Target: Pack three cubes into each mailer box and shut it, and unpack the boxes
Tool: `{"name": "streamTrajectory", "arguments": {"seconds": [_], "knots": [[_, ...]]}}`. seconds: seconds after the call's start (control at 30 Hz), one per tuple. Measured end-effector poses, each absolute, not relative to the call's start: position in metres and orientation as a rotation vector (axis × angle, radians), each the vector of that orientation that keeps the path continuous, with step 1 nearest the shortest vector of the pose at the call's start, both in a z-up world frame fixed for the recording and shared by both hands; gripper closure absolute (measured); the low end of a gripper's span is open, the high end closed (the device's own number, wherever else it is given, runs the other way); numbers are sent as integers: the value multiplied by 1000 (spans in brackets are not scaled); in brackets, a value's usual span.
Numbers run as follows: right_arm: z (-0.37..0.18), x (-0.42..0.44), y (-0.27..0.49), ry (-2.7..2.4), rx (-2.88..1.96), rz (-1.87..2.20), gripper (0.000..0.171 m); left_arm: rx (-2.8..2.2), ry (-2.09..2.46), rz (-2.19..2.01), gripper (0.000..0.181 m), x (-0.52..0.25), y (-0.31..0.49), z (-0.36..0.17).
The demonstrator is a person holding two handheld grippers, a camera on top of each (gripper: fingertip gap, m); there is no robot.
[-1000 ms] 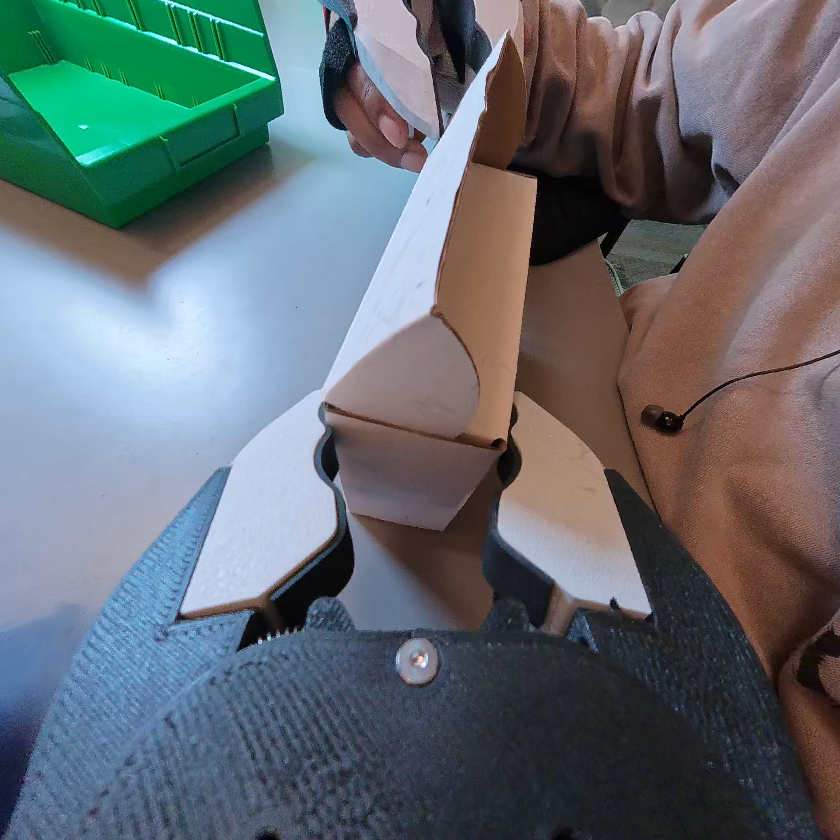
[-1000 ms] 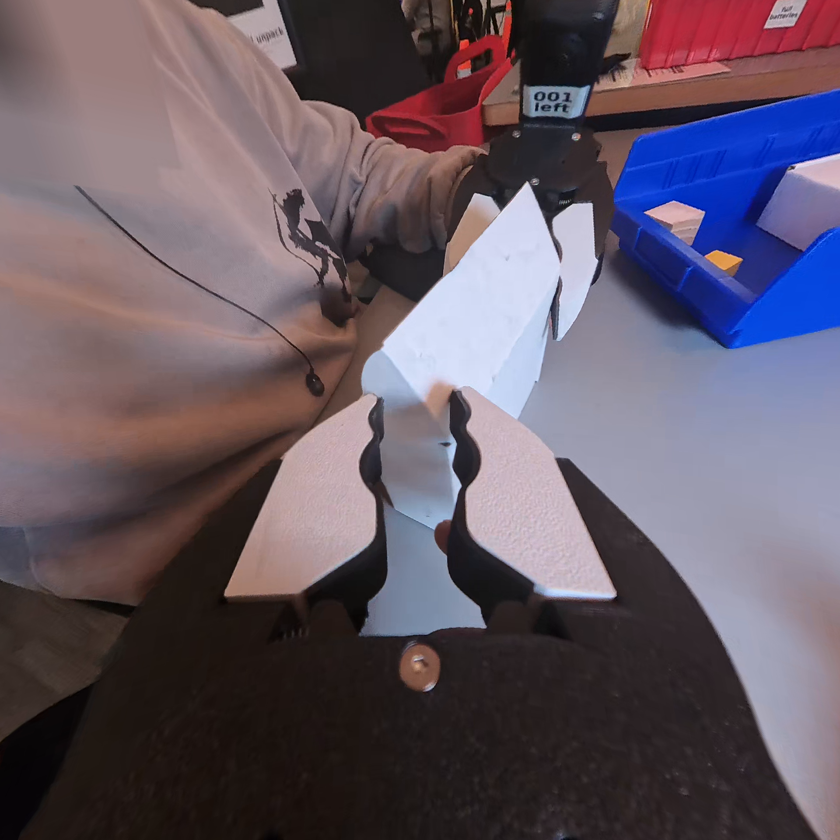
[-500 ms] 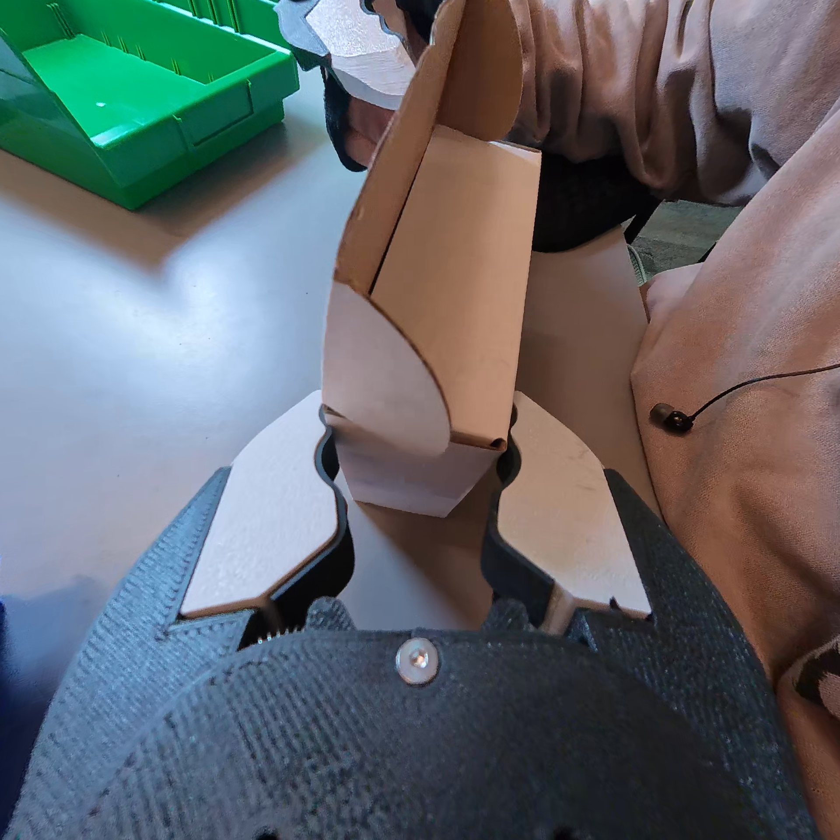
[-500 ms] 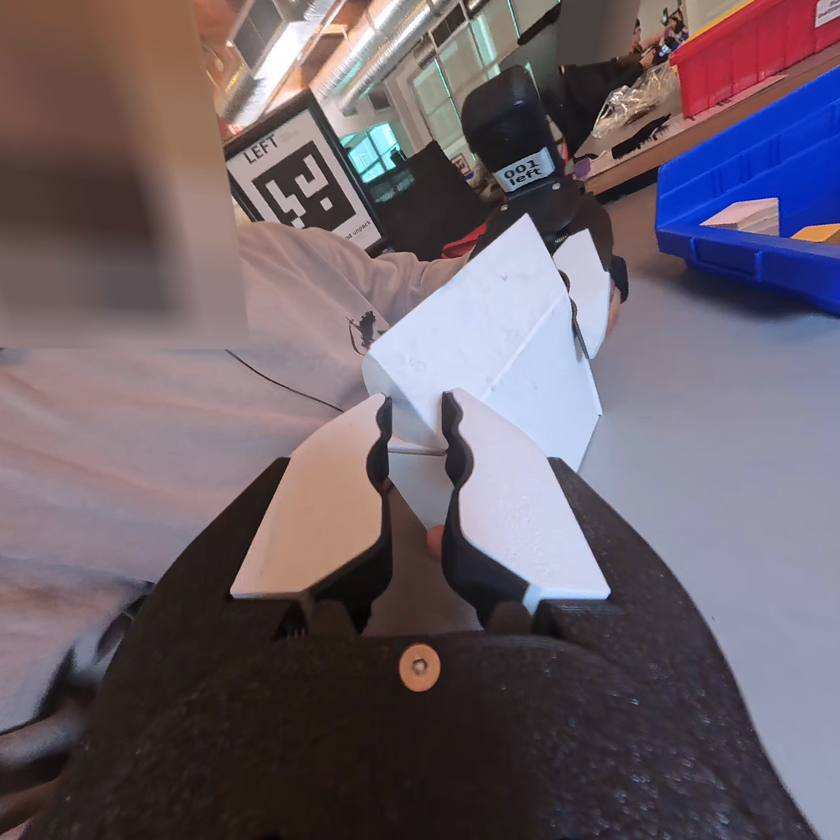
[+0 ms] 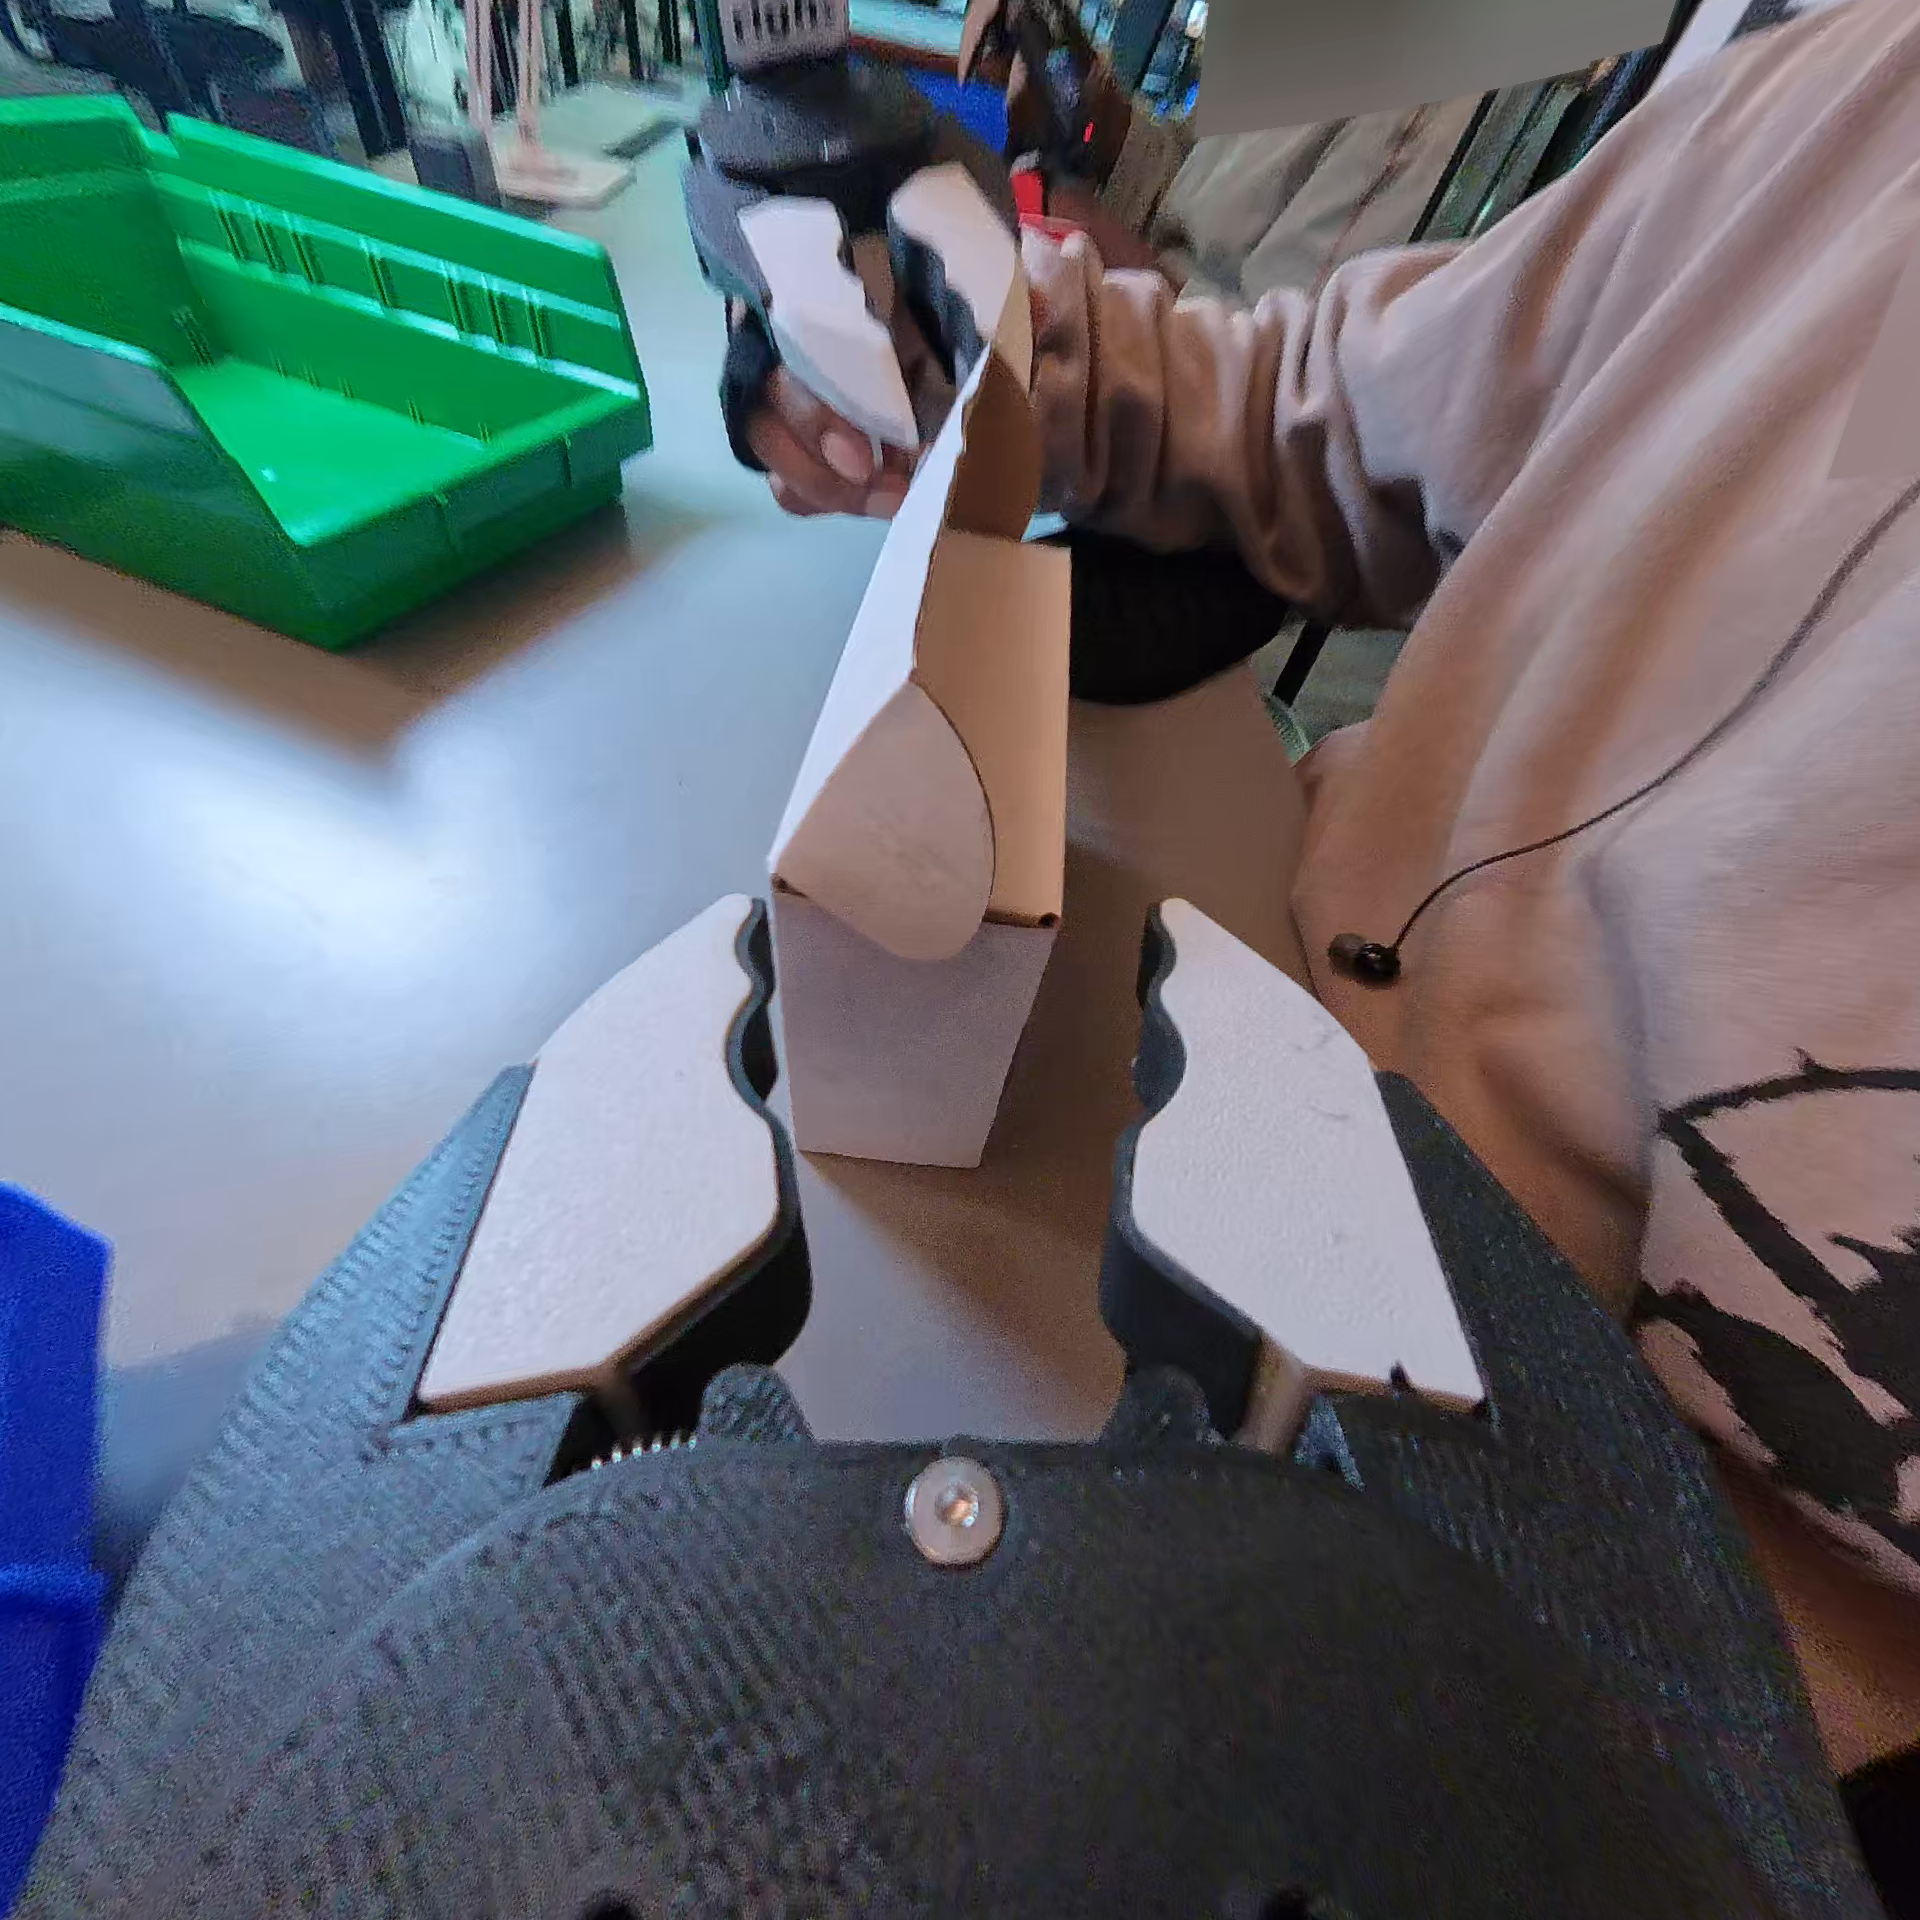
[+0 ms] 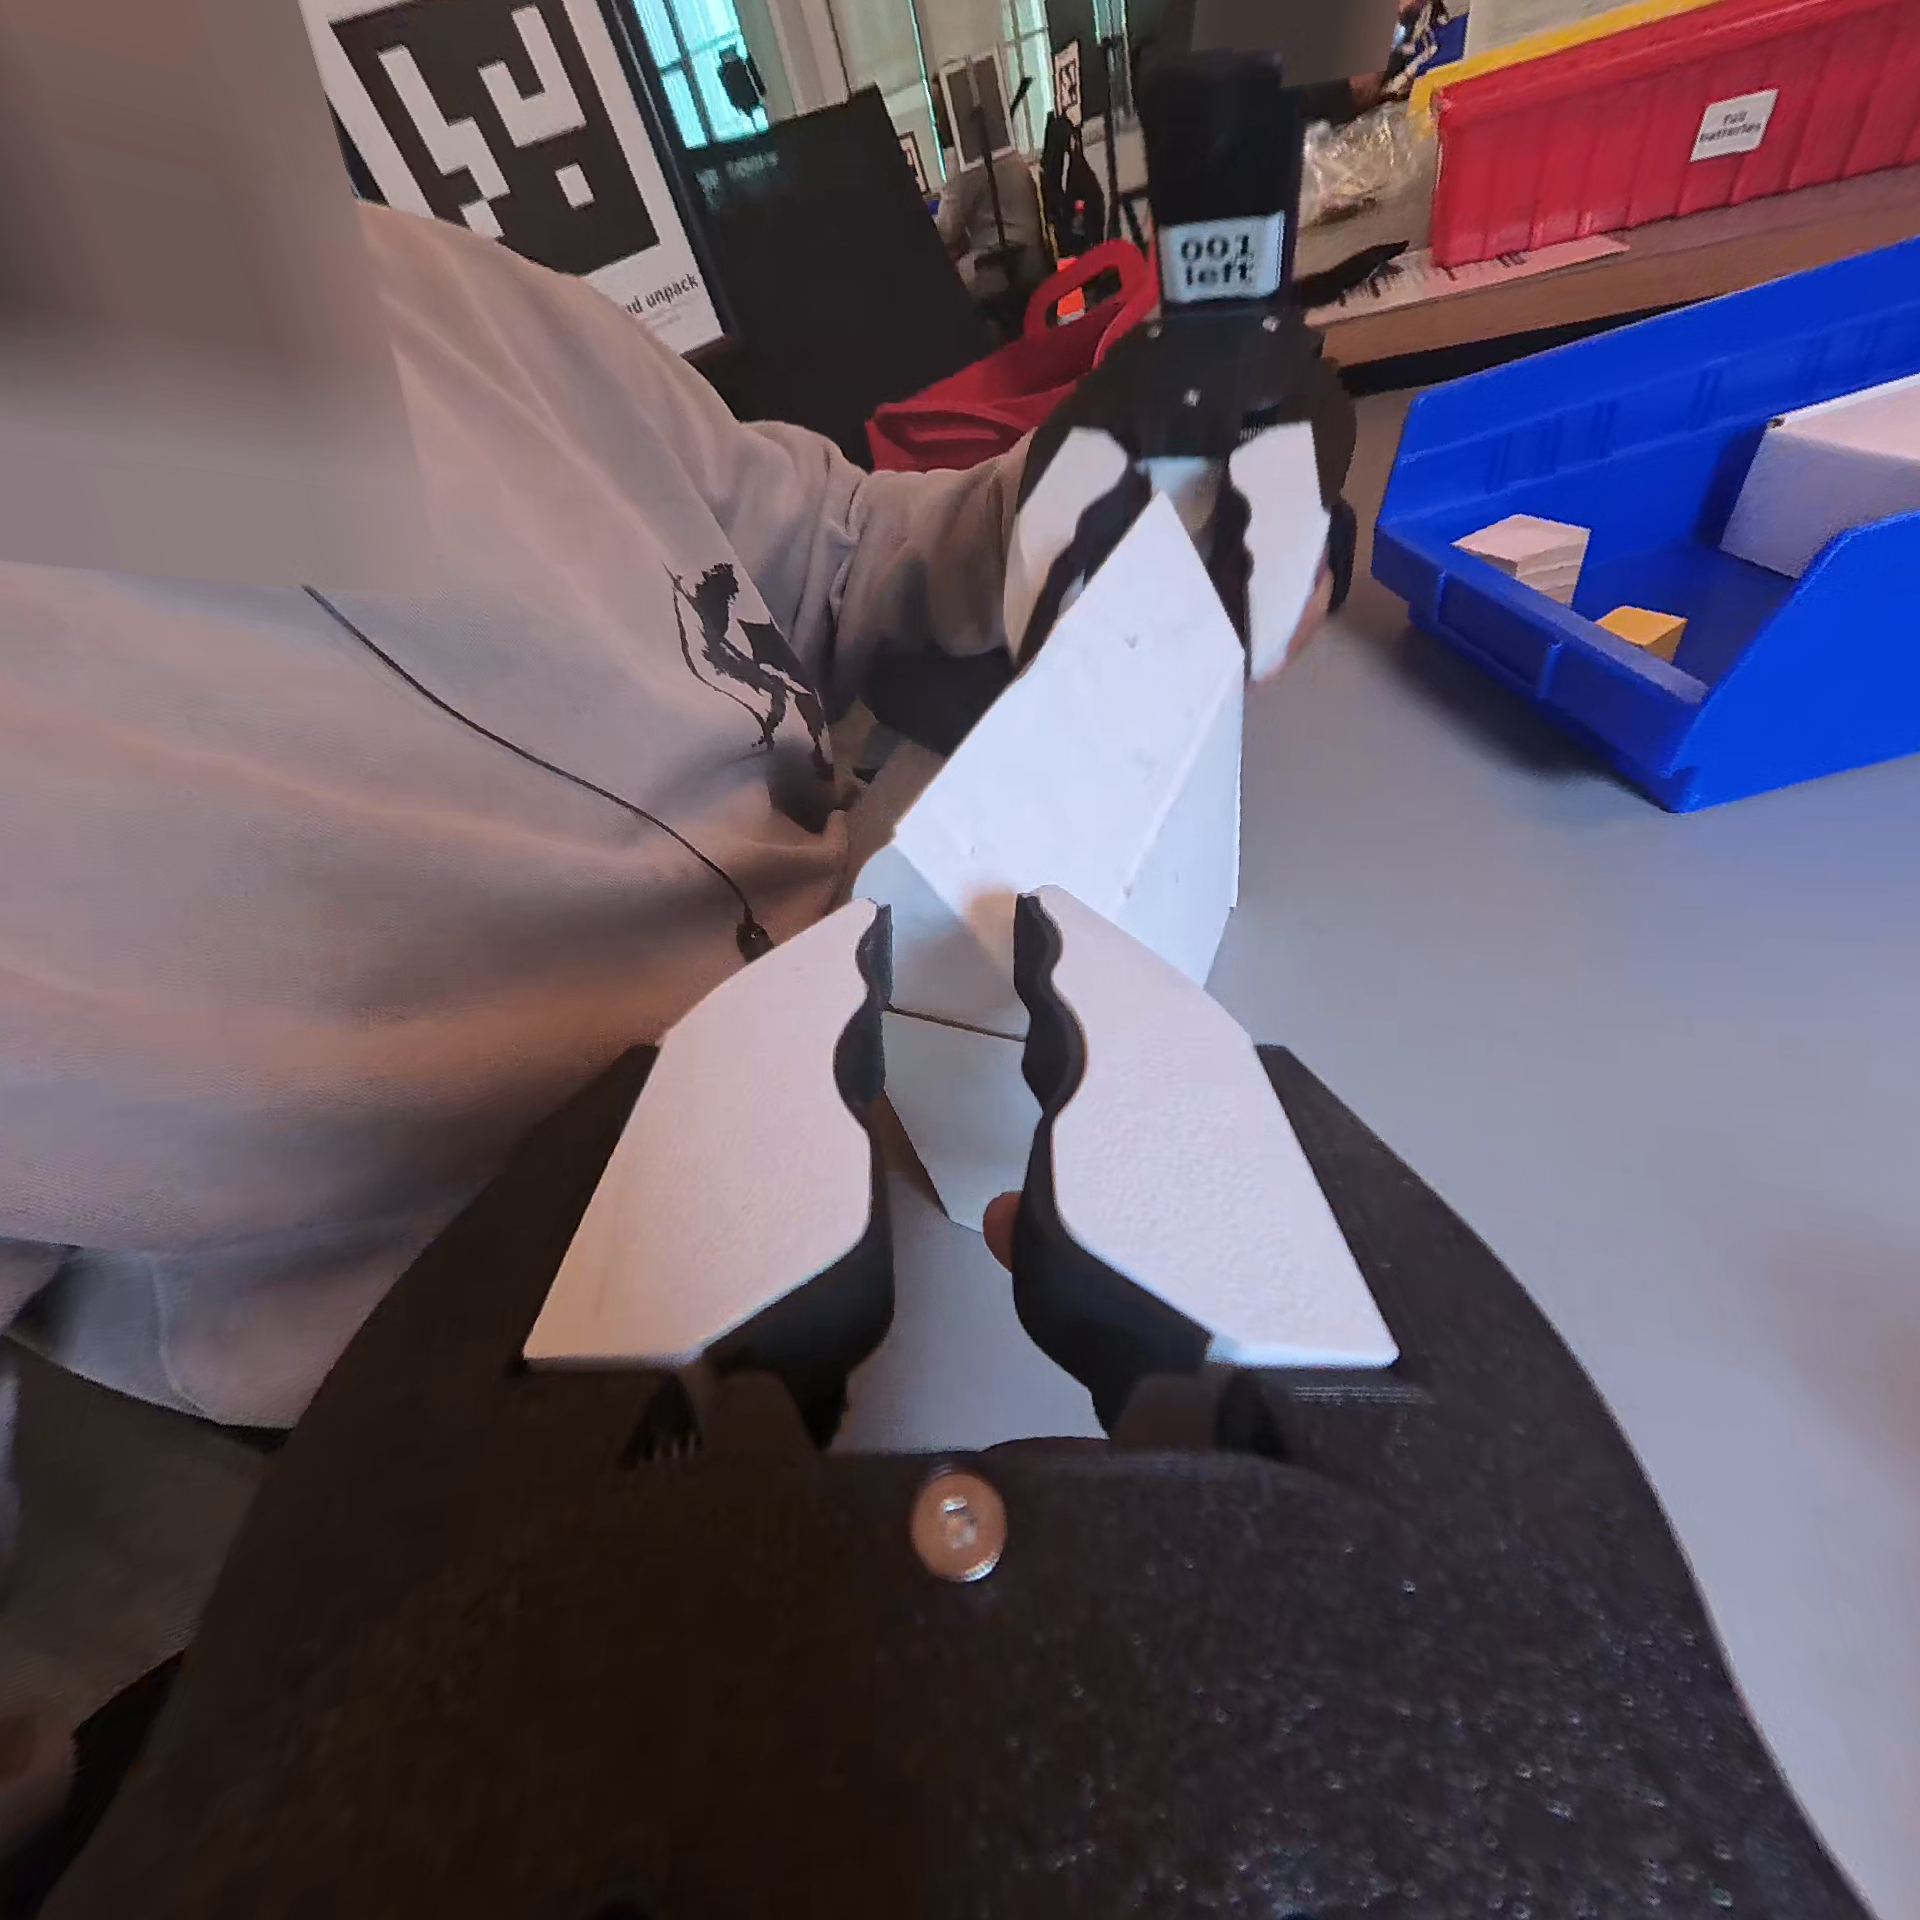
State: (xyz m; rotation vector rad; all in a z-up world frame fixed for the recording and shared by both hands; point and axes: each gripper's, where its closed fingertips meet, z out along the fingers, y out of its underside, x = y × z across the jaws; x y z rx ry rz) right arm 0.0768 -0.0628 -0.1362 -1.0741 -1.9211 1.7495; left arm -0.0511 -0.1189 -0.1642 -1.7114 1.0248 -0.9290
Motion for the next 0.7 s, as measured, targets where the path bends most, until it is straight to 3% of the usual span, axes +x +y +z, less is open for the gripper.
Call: {"name": "streamTrajectory", "arguments": {"seconds": [0.13,0.4,0.53,0.7], "knots": [[-138,77,-66,-1975,-1055,1647,147,-1557,917,-980,139,-90,-112,-123],[-146,72,-65,-2001,-1092,1583,144,-1610,1288,-947,137,-63,-97,-155],[-146,74,-63,-1983,-1115,1647,142,-1582,1324,-1026,160,-59,-91,-151],[-144,72,-59,-1932,-1118,1764,143,-1553,1265,-1170,162,-61,-88,-146]]}}
